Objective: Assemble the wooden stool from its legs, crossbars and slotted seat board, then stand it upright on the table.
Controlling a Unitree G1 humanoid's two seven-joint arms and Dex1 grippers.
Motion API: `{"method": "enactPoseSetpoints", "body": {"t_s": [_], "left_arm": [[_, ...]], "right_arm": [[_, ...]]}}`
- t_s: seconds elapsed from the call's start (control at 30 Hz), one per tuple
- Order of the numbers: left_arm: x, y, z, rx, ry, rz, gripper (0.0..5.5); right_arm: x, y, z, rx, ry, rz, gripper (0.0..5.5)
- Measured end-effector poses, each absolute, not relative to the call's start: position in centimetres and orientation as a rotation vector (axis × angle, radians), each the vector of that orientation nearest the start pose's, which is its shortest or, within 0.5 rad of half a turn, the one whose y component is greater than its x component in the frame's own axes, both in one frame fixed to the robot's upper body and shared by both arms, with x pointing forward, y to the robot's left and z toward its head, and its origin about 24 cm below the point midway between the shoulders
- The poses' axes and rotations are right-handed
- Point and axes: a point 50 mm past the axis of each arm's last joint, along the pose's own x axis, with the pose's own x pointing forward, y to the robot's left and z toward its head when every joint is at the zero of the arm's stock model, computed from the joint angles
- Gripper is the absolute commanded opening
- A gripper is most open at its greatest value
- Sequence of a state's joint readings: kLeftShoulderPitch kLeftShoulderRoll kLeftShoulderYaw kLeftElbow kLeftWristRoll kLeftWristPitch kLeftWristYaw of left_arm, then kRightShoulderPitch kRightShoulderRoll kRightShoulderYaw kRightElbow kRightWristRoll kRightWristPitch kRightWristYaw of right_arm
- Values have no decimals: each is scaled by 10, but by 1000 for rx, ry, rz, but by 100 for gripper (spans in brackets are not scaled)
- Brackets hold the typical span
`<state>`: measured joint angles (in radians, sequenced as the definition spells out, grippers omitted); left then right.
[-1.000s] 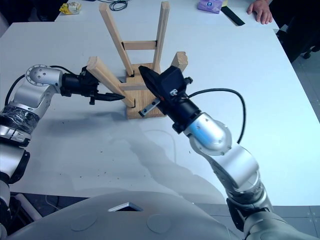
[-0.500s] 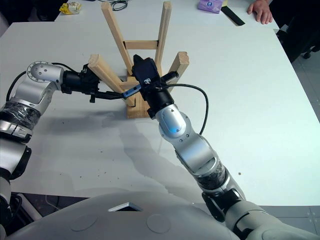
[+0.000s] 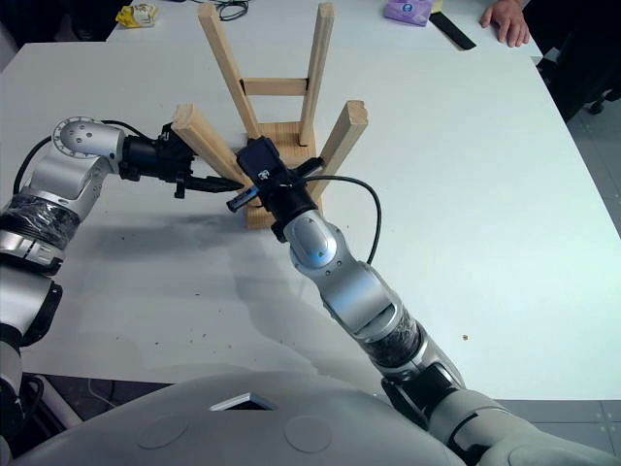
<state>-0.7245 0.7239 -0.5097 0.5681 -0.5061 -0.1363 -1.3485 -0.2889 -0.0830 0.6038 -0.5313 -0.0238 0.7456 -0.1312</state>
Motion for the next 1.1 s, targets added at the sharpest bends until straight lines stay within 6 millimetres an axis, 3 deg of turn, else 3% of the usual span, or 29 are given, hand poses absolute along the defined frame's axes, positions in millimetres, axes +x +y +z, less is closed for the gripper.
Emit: {"method": "enactPoseSetpoints", "body": {"t_s": [0.13,0.2,0.27,0.43,0.73,0.8,1.0,1.1], "left_arm": [[321,182,122,434,182,-1498,206],[321,181,122,433,181,-1499,206],[321,181,122,433,181,-1499,206],[321,181,121,433,181,-1501,206],[321,180,122,440,183,-1503,206],[321,180,122,441,183,-1503,206],[322,179,122,444,184,-1506,206],[322,179,123,447,185,-1508,206]], "right_arm": [[238,-20,172,-168,-196,461,0],[238,-21,178,-157,-218,456,0],[238,-20,174,-181,-193,475,0],[233,-26,130,-276,60,520,0],[232,-26,133,-246,74,531,0],[232,-23,138,-213,54,538,0],[236,-23,180,-100,-137,518,0],[234,-22,177,-120,-129,539,0]]}}
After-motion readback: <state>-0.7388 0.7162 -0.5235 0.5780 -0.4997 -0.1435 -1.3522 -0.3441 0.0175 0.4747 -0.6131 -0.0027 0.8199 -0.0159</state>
